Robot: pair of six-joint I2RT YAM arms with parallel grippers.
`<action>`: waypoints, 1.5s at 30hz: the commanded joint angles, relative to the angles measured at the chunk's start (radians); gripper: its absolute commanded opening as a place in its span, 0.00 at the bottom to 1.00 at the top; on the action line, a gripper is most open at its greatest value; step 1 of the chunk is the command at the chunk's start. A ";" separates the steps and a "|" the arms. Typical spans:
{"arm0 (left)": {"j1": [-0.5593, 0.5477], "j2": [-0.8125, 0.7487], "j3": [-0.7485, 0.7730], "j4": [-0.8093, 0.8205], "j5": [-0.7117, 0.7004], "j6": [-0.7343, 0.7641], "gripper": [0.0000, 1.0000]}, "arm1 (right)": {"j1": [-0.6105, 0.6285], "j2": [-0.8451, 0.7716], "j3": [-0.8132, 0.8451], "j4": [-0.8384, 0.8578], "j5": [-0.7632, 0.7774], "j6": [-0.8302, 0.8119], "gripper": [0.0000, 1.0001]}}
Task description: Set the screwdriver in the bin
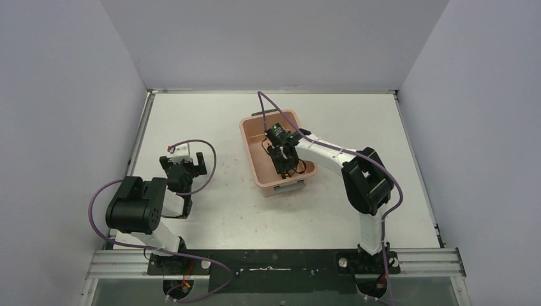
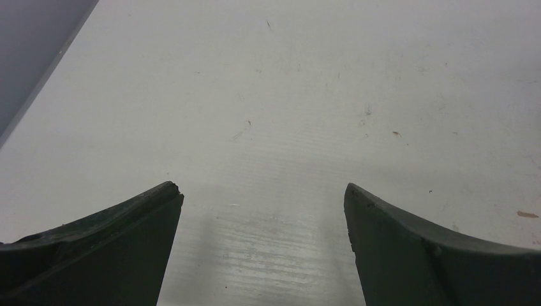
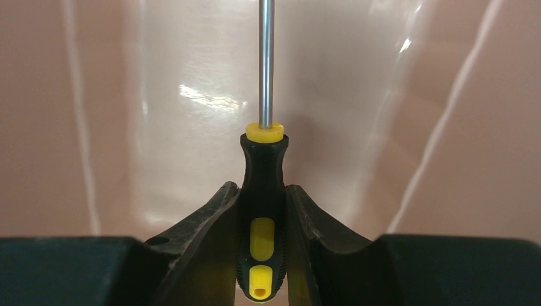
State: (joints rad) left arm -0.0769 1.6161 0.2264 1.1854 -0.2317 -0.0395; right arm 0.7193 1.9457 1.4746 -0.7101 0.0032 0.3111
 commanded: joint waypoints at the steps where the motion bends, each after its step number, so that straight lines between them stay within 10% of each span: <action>1: -0.001 -0.005 0.022 0.033 -0.004 0.005 0.97 | 0.001 0.021 -0.013 0.095 0.032 0.023 0.05; 10: -0.001 -0.005 0.022 0.033 -0.004 0.005 0.97 | 0.003 0.028 0.009 0.086 0.060 0.028 0.53; 19: -0.001 -0.005 0.022 0.033 -0.004 0.006 0.97 | 0.009 -0.101 0.118 0.016 0.164 -0.026 0.68; 24: -0.001 -0.005 0.022 0.033 -0.004 0.005 0.97 | 0.009 -0.268 0.079 0.118 0.203 -0.109 0.98; 45: -0.002 -0.005 0.022 0.032 -0.004 0.006 0.97 | -0.598 -0.903 -0.817 0.872 0.247 -0.107 1.00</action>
State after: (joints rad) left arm -0.0769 1.6161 0.2264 1.1854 -0.2314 -0.0391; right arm 0.1947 1.1286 0.8051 -0.1211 0.2466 0.1909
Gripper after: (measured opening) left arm 0.971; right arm 0.999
